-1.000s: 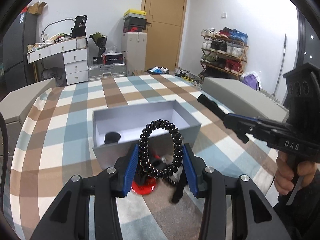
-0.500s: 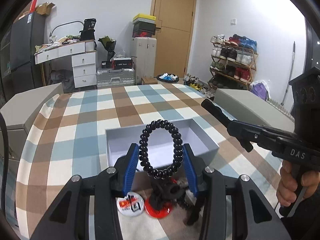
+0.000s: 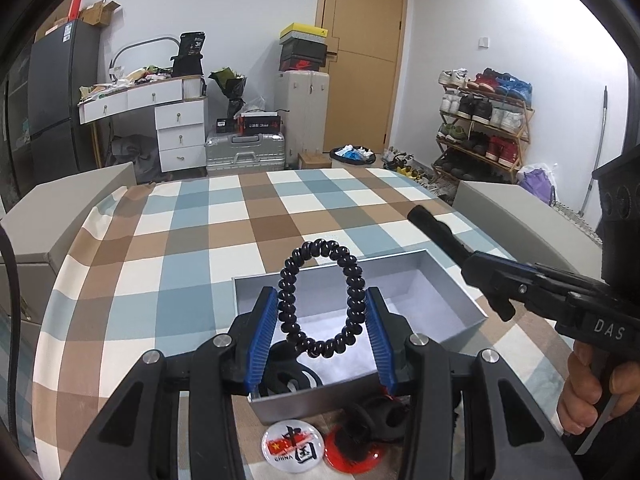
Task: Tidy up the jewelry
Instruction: 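Lower the claw clip into the grey box with the right tool while the left drops the bracelet in, then withdraw both open tools from the grey box toward the remaining items, then grasp a black spiral hair tie with the right tool while the left grasps a black claw clip, then carry the claw clip into the grey box with the left tool while the right drops the tie in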
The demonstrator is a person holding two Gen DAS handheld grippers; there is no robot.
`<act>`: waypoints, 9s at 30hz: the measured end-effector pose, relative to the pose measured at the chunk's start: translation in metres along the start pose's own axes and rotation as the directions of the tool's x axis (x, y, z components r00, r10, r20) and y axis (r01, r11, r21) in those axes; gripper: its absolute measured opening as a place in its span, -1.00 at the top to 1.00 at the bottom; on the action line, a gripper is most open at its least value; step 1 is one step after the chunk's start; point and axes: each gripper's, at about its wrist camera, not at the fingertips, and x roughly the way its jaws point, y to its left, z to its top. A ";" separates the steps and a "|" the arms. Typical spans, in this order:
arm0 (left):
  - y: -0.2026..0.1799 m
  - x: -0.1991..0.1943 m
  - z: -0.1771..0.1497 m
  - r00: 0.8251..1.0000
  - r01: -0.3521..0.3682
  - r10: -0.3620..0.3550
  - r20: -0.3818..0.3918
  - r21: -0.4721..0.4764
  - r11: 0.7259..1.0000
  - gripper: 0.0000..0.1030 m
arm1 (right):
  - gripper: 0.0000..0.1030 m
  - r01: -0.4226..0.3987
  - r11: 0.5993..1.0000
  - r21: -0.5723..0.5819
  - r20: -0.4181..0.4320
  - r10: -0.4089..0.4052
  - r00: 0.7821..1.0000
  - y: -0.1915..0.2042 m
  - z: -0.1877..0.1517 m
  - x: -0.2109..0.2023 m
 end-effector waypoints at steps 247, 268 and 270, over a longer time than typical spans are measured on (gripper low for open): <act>0.001 0.002 -0.006 0.999 -0.047 0.047 -0.022 0.006 0.999 0.10 | 0.76 0.068 0.998 0.003 0.008 -0.068 0.998 -0.021 0.007 0.021; -0.002 0.012 -0.012 0.990 -0.117 0.123 -0.067 0.085 0.989 0.10 | 0.76 0.093 0.985 -0.142 -0.043 -0.100 0.994 -0.001 -0.002 0.038; 0.000 0.012 -0.012 0.991 -0.113 0.119 -0.067 0.080 0.990 0.10 | 0.76 0.084 0.986 -0.147 -0.055 -0.093 0.994 0.001 -0.003 0.040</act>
